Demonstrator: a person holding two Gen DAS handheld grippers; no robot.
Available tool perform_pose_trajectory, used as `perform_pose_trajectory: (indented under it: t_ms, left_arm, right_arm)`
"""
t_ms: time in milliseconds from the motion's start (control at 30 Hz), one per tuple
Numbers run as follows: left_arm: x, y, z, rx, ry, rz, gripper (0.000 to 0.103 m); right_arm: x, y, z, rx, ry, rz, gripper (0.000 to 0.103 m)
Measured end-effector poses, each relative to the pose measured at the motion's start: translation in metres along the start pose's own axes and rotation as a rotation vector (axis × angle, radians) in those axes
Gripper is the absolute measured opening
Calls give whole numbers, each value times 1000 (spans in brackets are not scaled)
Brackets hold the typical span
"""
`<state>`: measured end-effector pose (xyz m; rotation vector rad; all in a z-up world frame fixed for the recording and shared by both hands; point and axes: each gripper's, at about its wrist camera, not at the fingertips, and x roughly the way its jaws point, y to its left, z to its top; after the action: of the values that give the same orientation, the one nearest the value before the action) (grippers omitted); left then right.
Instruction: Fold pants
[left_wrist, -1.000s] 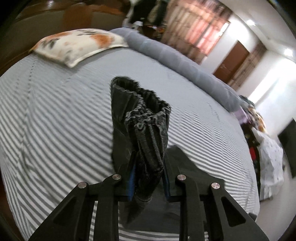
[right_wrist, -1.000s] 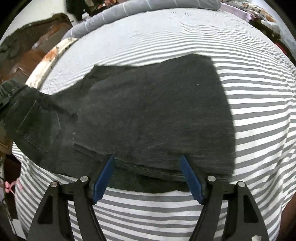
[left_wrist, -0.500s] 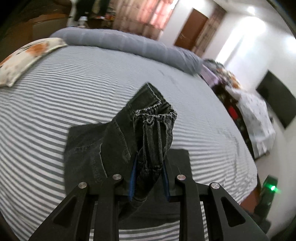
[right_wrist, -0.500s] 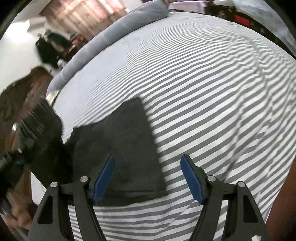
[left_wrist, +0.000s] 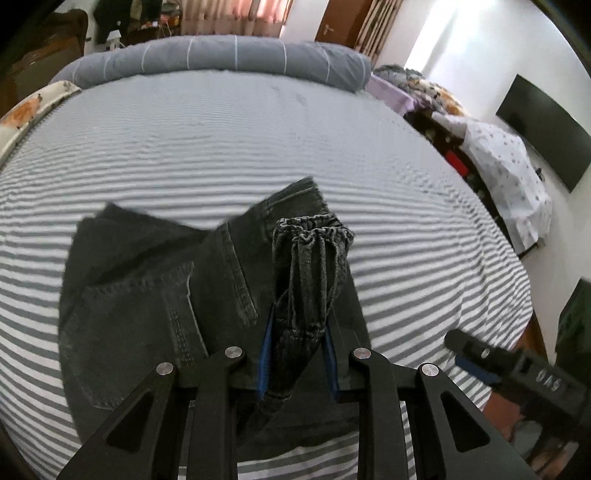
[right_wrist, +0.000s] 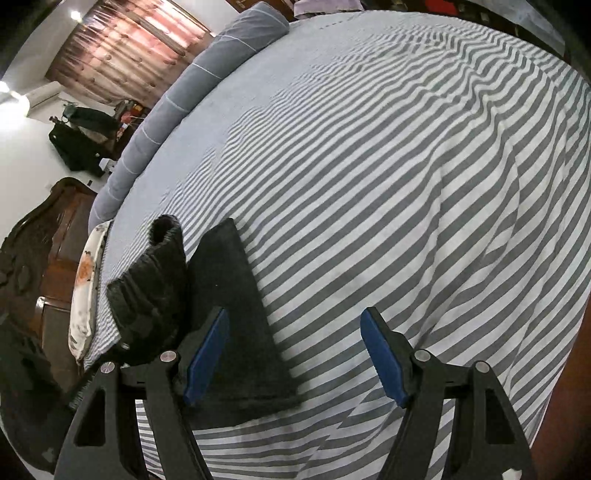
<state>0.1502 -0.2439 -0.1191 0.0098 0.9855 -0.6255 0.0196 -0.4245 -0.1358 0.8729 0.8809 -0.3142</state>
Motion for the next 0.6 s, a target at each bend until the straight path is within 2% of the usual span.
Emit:
perform_pose_trajectory:
  t_ms: [100,200,267,300,400,433,600]
  left_arm:
    - [5,-5,-9,36,24,-3,27]
    - [0,-7,-15,46,34,-36,35]
    - [-7,-6,-19,61,39,-73,36]
    - [-12,-7,-22,75,39,-83,36]
    - [-27,-4,-34,130,34,-75,38]
    - [-30,-2,-35,139,37,-68,39]
    - [-44,36,-50,121,51,4,40]
  right_arm:
    - [4,-3,-1,13,9,17,72]
    - [7,-3,-2,16,21,40,72]
    - [10,-2,-4,24,32,97,73]
    - [13,-2,-5,29,50,159,73]
    - [21,4,-11,49,97,300,72]
    - [25,6,-13,45,115,321,72]
    - [44,15,-25,42,175,317,69]
